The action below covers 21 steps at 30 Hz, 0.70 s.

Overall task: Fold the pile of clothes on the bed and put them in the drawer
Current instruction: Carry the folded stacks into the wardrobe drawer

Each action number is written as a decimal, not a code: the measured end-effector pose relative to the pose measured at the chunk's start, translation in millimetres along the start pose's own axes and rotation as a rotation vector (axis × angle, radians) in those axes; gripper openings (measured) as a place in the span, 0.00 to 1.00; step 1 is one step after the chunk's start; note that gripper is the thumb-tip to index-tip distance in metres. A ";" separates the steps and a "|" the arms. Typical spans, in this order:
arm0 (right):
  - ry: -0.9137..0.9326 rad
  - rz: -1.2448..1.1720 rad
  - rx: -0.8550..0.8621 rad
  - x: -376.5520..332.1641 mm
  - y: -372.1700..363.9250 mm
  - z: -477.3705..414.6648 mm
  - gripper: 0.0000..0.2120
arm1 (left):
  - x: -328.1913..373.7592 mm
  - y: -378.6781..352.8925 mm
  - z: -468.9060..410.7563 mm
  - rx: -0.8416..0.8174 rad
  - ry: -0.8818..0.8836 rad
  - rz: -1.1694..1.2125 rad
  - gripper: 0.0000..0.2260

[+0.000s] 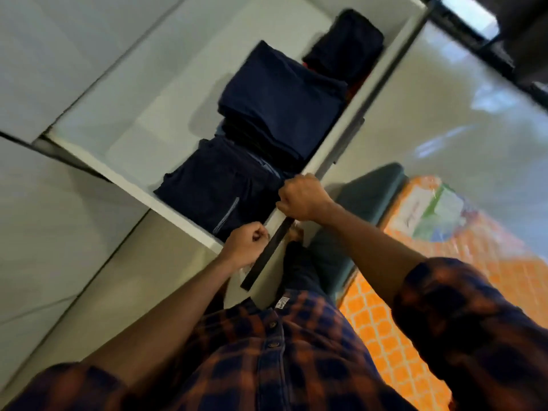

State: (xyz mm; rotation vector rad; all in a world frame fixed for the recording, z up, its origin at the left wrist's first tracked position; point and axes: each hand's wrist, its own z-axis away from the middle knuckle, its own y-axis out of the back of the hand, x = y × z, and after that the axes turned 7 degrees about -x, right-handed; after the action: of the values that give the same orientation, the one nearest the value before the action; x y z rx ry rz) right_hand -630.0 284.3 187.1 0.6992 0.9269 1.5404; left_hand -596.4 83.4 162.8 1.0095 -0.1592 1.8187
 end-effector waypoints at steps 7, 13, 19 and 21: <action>-0.247 -0.417 0.179 -88.4 -29.6 83.7 0.09 | 0.8 19.8 40.0 -0.062 -0.185 -0.227 0.02; -0.835 -1.264 0.323 -144.2 -128.3 177.6 0.06 | 13.2 -17.9 65.4 -0.150 -0.334 -0.392 0.03; -1.163 -1.559 -0.001 -227.3 -268.1 338.2 0.08 | 3.2 -113.5 94.1 -0.462 -0.343 -0.718 0.03; -1.245 -1.653 0.034 -257.7 -292.4 373.1 0.07 | -5.3 -136.6 98.4 -0.575 -0.316 -0.812 0.05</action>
State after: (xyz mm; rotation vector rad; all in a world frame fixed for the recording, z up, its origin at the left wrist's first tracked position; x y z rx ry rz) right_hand -121.7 109.0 142.0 0.4659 0.2459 -0.4400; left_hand -429.1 94.6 178.3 0.7701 -0.3773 0.7971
